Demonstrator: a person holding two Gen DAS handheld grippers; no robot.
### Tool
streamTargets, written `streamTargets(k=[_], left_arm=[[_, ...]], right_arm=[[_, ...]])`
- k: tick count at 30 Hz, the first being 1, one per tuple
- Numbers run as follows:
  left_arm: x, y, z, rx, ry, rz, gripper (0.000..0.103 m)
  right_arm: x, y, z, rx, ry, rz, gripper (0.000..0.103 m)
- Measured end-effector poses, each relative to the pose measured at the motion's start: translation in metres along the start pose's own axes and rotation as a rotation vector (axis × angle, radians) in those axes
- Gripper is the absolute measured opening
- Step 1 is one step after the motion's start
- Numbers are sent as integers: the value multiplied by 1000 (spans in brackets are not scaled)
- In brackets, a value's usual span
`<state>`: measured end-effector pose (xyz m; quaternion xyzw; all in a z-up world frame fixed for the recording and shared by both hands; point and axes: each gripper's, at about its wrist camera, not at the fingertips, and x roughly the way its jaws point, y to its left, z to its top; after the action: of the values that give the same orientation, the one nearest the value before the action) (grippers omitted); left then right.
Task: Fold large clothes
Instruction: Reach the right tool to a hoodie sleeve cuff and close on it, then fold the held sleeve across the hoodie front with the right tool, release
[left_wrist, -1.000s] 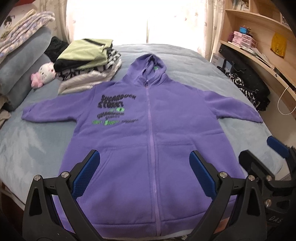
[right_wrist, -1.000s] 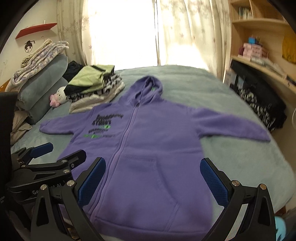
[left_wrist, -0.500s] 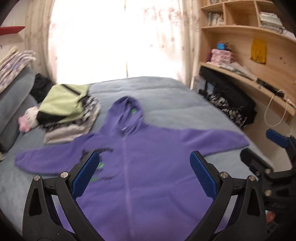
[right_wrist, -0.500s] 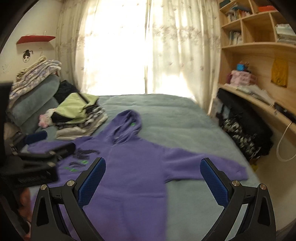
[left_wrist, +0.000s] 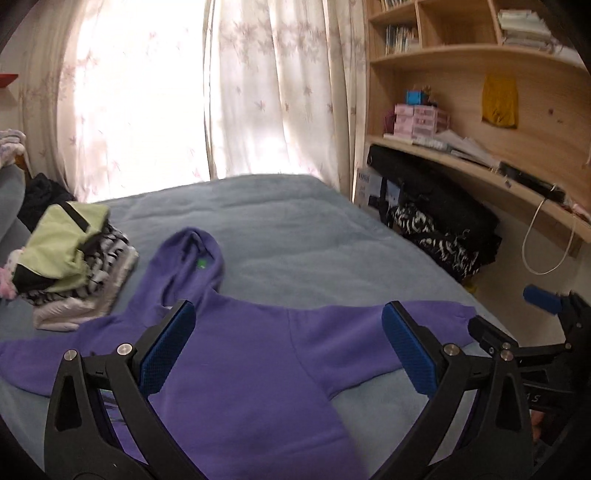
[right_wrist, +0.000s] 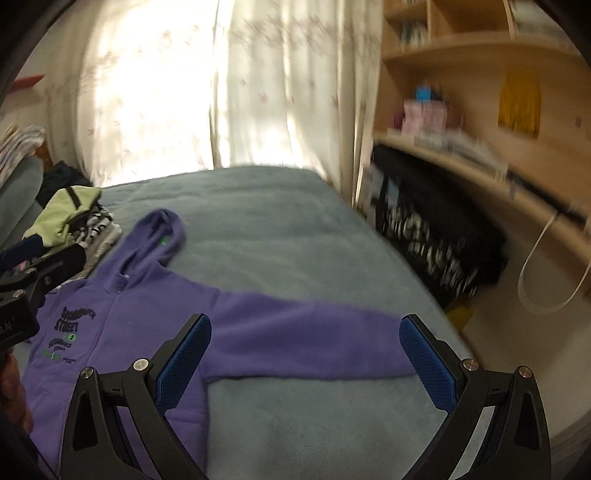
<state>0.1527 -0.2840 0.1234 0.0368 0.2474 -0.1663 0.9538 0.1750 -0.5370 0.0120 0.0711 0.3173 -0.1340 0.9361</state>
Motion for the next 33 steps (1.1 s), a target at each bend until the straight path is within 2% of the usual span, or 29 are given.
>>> streamTargets(k=[4,6,8,10,15,19,21,22,23,24,25,26,30,33], left_arm=[[70,-19,-25,1,89,19,100],[106,-31,-40,13,127,35,100],[136,-40,-55,22,160,48,100],[167,-50,-73,21,211,48,100],[216,-67,-105,24,298,39,100],[238,-74,-119,12,326,30,99],[245,-74,-122,-1,331,24,98],[247,-73,-122,-6,336,23,96],[251,-74,-123,-8,343,23,92],[251,-71,-121,-9,351,25,89],[251,-68,-120,-10,355,28,82],[250,-65,-119,-12,360,32,77],[228,-37,-104,-56,345,48,76],[198,-6,-88,-108,307,50,76]], right_arm=[[76,-62,-23,149,108,39,100],[118,-83,-44,226,169,54,94],[150,-114,-66,319,231,84,81],[186,-142,-88,420,279,87,81],[235,-189,-144,627,328,89,80],[262,-222,-163,767,291,122,75],[273,-234,-162,808,272,118,69],[279,-241,-161,826,268,115,60],[284,-246,-159,838,270,110,44],[286,-248,-157,840,272,101,33],[289,-249,-154,841,270,95,17],[285,-249,-152,838,261,92,13],[251,-217,-113,725,128,76,9],[220,-183,-73,640,37,162,9]])
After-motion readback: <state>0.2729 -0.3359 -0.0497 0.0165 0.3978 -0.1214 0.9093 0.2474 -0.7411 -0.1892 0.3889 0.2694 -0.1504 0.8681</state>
